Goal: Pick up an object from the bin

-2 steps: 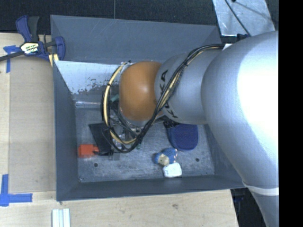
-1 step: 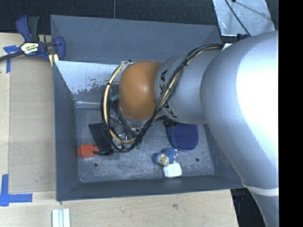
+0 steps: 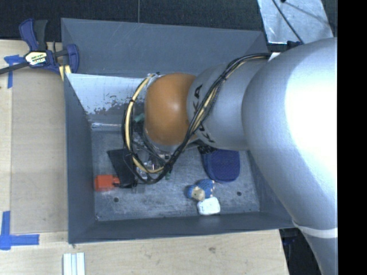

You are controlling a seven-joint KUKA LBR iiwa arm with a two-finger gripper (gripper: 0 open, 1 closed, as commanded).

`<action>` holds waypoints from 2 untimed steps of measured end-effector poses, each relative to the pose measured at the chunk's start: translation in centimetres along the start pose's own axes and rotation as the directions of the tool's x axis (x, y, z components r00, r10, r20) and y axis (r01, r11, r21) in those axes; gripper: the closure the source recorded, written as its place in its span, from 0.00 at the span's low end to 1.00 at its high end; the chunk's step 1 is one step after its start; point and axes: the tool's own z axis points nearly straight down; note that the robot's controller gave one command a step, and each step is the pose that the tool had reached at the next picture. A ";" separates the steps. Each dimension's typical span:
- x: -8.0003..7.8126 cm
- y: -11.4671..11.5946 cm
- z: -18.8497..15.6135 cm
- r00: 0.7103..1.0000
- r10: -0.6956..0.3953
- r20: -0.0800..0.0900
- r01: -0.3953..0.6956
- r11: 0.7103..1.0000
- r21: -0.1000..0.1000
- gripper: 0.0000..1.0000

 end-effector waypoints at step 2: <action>-0.1 0.0 -0.1 1.000 0.002 0.002 -0.002 1.000 -0.002 0.00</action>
Offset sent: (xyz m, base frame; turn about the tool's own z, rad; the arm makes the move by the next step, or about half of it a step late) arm 0.0000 0.0000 0.0000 0.0000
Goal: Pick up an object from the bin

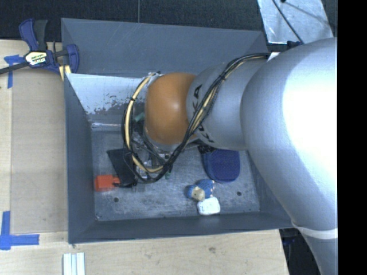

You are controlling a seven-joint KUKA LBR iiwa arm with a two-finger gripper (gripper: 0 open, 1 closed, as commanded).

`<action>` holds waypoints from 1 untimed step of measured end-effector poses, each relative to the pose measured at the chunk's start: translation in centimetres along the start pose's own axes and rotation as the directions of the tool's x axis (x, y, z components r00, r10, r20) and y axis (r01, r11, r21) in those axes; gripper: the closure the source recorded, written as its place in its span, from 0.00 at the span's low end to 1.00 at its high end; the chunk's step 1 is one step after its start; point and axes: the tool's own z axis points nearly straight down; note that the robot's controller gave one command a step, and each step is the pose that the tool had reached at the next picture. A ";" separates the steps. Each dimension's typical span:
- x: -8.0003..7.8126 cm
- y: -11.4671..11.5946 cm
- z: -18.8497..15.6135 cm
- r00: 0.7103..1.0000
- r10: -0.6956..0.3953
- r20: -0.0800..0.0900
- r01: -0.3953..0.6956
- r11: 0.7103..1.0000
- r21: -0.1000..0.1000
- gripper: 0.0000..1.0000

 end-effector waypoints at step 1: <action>-0.1 0.0 -0.1 1.000 0.002 0.003 -0.002 1.000 0.000 1.00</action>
Offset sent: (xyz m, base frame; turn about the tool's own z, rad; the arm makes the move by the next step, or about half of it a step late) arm 0.0000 0.0000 0.0000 0.0000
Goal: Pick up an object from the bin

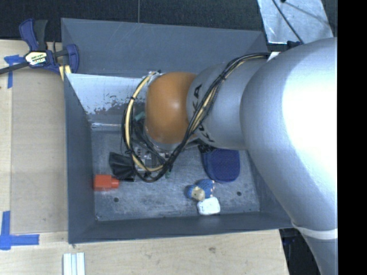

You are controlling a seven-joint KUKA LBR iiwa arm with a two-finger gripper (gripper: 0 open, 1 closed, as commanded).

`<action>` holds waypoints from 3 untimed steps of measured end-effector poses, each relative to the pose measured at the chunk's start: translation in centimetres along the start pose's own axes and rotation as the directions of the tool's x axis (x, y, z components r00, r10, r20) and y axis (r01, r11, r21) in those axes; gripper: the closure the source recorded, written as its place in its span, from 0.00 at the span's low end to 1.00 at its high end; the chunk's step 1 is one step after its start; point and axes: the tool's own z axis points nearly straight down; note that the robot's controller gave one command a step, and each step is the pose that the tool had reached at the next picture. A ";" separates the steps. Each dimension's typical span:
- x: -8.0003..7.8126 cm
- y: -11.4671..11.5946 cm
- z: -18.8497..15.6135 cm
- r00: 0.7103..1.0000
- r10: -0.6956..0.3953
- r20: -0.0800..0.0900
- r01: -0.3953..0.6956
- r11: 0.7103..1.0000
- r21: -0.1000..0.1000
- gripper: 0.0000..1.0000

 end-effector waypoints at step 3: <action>-0.6 -0.1 -8.4 1.000 0.007 0.001 -0.007 1.000 0.001 1.00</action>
Offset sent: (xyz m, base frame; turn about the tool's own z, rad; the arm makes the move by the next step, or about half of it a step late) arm 0.0000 0.0000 0.0412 0.0000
